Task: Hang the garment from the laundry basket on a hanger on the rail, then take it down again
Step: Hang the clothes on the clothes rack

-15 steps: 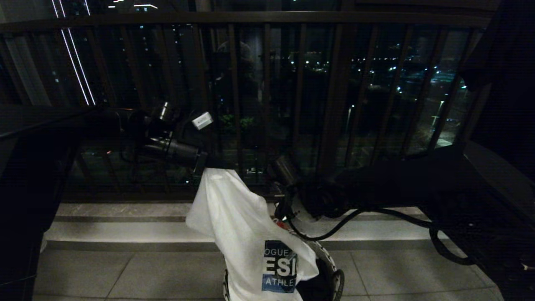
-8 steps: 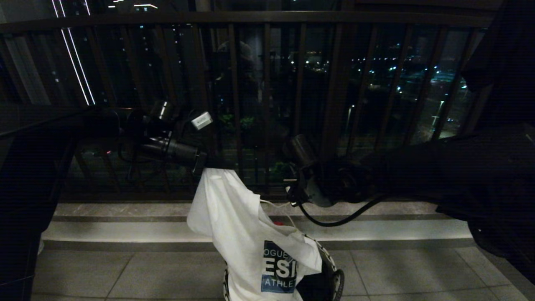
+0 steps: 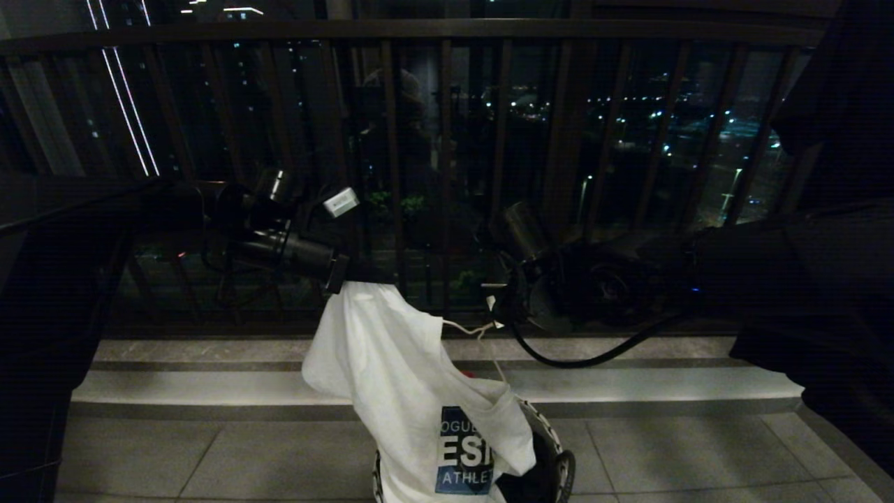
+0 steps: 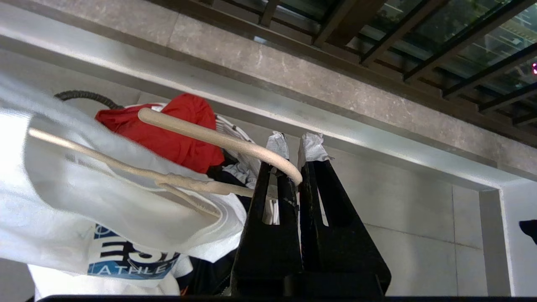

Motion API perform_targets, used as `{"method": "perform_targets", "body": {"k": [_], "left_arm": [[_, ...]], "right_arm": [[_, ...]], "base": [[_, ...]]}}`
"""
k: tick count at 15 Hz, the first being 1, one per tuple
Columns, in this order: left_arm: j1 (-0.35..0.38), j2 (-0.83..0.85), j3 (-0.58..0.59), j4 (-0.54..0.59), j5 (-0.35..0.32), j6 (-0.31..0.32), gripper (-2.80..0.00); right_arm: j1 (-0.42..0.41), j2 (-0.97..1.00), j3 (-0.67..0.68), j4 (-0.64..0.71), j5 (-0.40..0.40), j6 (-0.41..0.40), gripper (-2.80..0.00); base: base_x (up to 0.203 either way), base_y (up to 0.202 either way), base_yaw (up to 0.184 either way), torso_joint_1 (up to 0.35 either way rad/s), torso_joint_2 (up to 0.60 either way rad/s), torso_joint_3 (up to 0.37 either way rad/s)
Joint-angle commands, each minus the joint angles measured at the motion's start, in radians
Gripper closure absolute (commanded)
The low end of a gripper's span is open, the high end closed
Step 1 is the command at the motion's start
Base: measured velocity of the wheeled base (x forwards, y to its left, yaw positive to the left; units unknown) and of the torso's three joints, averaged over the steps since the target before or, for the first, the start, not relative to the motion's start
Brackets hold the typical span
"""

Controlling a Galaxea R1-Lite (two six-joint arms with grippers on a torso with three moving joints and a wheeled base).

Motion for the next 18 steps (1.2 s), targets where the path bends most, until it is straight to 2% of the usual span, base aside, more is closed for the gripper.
{"method": "perform_targets", "body": {"k": [1,2,3,8,12,13,15,16,18], "left_arm": [[0.0,0.006,-0.001,0.003,-0.006,0.004,0.0],[0.0,0.006,-0.001,0.003,-0.006,0.005,-0.86],[0.0,0.006,0.001,0.003,-0.006,0.007,-2.8],[0.025,-0.016,0.0,0.003,-0.01,0.014,-2.8],[0.03,-0.071,0.007,0.004,-0.011,-0.005,-2.8],[0.03,-0.084,0.011,0.006,-0.011,-0.008,0.0],[0.046,-0.104,0.015,0.007,-0.011,-0.02,0.0],[0.052,-0.123,0.011,0.006,-0.012,-0.058,0.0],[0.053,-0.176,0.016,0.006,-0.012,-0.144,0.0]], "right_arm": [[0.0,-0.008,0.0,0.001,-0.003,0.001,0.0],[0.0,-0.008,0.0,0.001,-0.004,0.001,0.0],[0.0,-0.008,0.0,0.001,-0.003,0.001,0.0],[0.0,-0.008,0.0,0.002,-0.006,-0.001,0.0],[0.0,-0.007,0.009,0.0,-0.006,-0.012,0.0],[0.0,-0.009,0.011,-0.002,-0.016,-0.017,0.0],[0.001,-0.025,0.001,-0.005,-0.03,-0.024,0.0],[0.012,-0.03,-0.013,-0.005,-0.034,-0.048,0.0],[0.024,-0.059,-0.035,-0.004,-0.093,-0.117,0.0]], "base": [[0.0,0.0,0.0,0.0,0.0,0.0],[0.0,0.0,0.0,0.0,0.0,0.0],[0.0,0.0,0.0,0.0,0.0,0.0],[0.0,0.0,0.0,0.0,0.0,0.0],[0.0,0.0,0.0,0.0,0.0,0.0],[0.0,0.0,0.0,0.0,0.0,0.0],[0.0,0.0,0.0,0.0,0.0,0.0],[0.0,0.0,0.0,0.0,0.0,0.0],[0.0,0.0,0.0,0.0,0.0,0.0]]}}
